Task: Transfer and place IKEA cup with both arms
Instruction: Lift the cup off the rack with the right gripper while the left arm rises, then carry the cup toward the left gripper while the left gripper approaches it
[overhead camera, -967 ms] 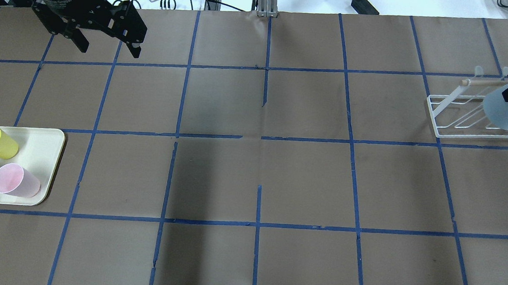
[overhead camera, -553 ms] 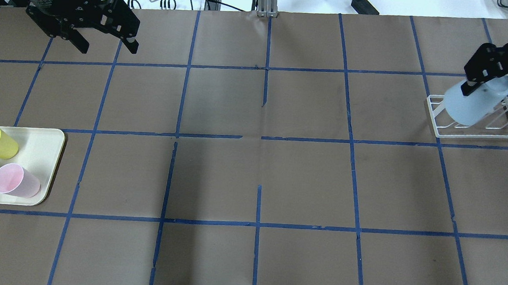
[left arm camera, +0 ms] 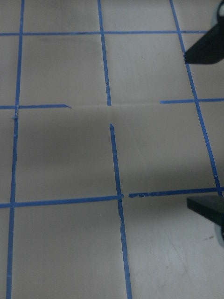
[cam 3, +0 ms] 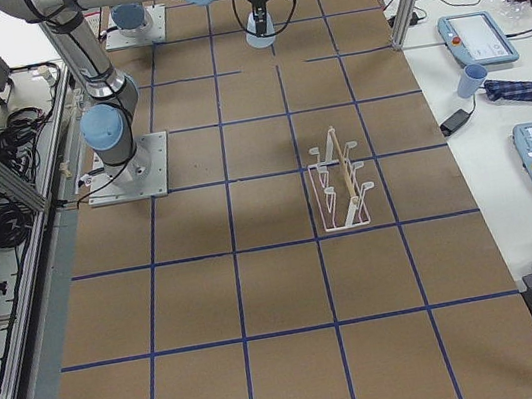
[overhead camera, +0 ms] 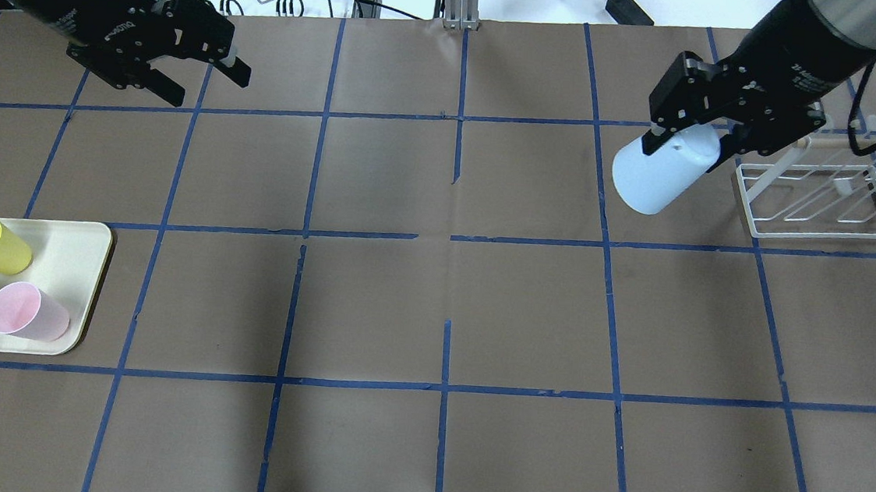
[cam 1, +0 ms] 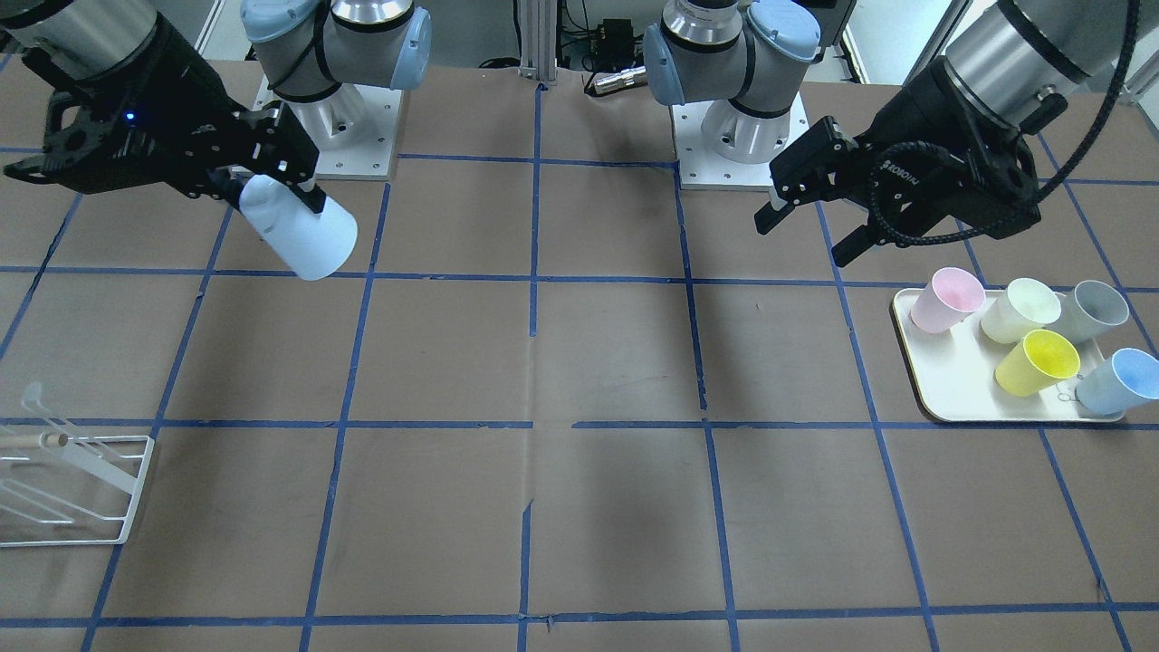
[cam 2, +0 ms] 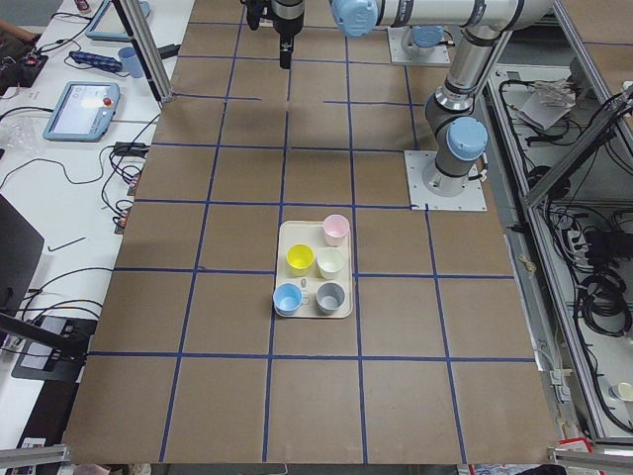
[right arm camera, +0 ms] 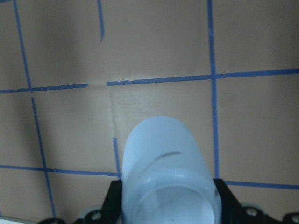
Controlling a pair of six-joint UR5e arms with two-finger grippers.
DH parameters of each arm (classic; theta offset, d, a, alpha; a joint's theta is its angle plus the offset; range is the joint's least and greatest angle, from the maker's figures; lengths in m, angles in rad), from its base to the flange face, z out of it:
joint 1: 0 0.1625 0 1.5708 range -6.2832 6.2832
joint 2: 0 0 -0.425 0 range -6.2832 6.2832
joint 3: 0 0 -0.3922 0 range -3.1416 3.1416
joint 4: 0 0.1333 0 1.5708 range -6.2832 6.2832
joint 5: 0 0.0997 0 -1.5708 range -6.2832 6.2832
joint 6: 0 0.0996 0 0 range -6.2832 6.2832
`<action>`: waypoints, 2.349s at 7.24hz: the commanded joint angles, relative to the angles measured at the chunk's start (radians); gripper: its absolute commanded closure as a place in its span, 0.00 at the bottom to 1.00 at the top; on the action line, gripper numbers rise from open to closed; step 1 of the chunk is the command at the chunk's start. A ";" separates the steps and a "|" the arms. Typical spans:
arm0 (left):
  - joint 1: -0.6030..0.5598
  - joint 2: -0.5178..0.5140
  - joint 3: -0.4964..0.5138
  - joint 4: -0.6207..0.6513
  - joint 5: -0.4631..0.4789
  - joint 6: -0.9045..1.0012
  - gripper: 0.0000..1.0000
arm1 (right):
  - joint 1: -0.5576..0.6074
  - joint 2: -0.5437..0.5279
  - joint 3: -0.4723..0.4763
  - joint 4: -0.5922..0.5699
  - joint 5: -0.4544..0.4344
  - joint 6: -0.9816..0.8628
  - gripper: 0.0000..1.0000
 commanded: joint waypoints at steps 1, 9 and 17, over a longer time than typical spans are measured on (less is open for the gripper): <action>0.049 -0.002 -0.160 0.034 -0.309 0.039 0.00 | 0.009 0.000 0.014 0.093 0.221 0.068 0.54; 0.014 0.045 -0.543 0.355 -1.035 0.026 0.00 | 0.011 -0.034 0.141 0.209 0.898 0.099 0.53; -0.109 0.071 -0.614 0.347 -1.206 -0.157 0.02 | 0.028 -0.044 0.176 0.179 0.931 0.083 0.51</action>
